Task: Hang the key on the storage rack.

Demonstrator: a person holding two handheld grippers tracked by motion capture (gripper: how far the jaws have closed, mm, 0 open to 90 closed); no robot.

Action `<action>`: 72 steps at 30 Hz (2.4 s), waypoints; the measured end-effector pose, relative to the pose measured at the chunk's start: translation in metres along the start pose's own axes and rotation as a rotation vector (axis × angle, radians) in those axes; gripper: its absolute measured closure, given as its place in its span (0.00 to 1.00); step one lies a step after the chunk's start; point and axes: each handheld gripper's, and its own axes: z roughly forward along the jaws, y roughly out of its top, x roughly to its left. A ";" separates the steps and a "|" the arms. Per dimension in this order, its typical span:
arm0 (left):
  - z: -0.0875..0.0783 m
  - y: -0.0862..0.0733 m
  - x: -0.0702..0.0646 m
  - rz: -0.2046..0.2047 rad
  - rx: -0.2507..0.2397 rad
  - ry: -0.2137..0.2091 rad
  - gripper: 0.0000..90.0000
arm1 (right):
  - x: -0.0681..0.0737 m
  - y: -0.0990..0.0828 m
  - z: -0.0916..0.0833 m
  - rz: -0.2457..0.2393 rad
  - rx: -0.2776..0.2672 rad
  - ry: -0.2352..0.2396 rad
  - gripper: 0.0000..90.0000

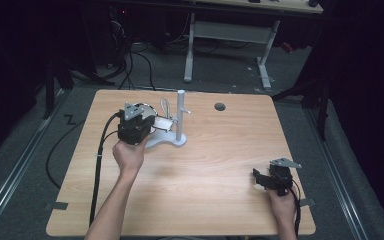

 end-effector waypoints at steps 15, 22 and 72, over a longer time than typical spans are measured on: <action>0.003 -0.017 0.009 -0.050 0.016 0.004 0.99 | 0.000 0.000 0.000 0.000 -0.001 -0.001 0.30; 0.011 -0.022 0.013 -0.078 0.026 0.006 0.99 | 0.000 0.000 0.000 -0.001 -0.002 -0.001 0.30; 0.011 -0.052 0.018 -0.046 0.125 -0.023 0.54 | 0.000 0.000 0.000 0.000 -0.001 -0.002 0.30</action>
